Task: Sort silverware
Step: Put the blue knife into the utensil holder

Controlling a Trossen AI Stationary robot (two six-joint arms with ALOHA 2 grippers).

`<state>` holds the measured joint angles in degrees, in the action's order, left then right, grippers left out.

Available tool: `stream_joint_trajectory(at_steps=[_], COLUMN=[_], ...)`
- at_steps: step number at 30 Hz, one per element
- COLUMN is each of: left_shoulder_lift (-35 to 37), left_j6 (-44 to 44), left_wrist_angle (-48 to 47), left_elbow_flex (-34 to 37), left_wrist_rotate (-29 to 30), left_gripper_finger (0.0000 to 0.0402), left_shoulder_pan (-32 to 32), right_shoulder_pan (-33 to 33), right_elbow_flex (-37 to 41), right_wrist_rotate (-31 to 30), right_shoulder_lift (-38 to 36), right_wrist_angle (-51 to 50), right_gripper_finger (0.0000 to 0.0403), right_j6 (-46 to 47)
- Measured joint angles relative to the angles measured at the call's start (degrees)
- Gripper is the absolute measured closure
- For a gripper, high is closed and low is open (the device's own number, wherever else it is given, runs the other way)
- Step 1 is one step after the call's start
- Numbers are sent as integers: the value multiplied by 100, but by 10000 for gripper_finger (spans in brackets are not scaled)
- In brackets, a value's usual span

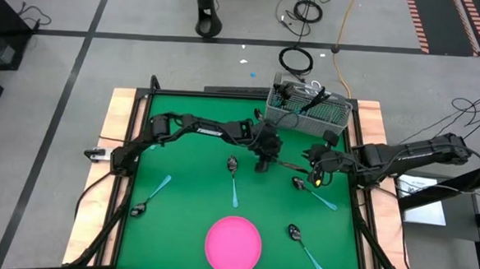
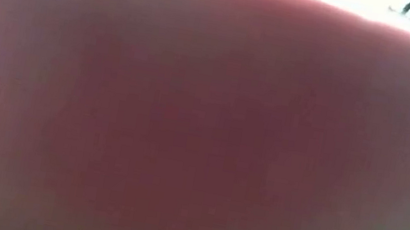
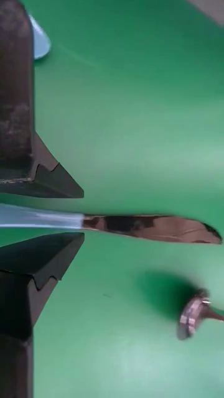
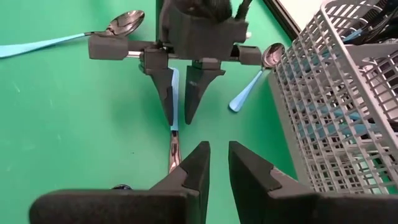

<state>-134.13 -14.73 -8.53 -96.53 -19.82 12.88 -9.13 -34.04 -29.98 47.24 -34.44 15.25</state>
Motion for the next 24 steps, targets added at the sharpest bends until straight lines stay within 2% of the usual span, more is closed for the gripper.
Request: stream_joint_trajectory(at_steps=[19, 24], left_shoulder_lift=[-158, -172], left_j6=[-113, -115], left_wrist_angle=[-309, -328], left_elbow_flex=[-24, -17], left_wrist_rotate=[165, 196], left_gripper_finger=[302, 329], left_shoulder_pan=[-12, -15], right_shoulder_pan=[0, 0], right_elbow_flex=[0, 0], right_wrist_rotate=[2, 0], right_shoulder_lift=[0, 0], right_wrist_angle=[166, 168], right_gripper_finger=[353, 353], right_j6=[-35, -48])
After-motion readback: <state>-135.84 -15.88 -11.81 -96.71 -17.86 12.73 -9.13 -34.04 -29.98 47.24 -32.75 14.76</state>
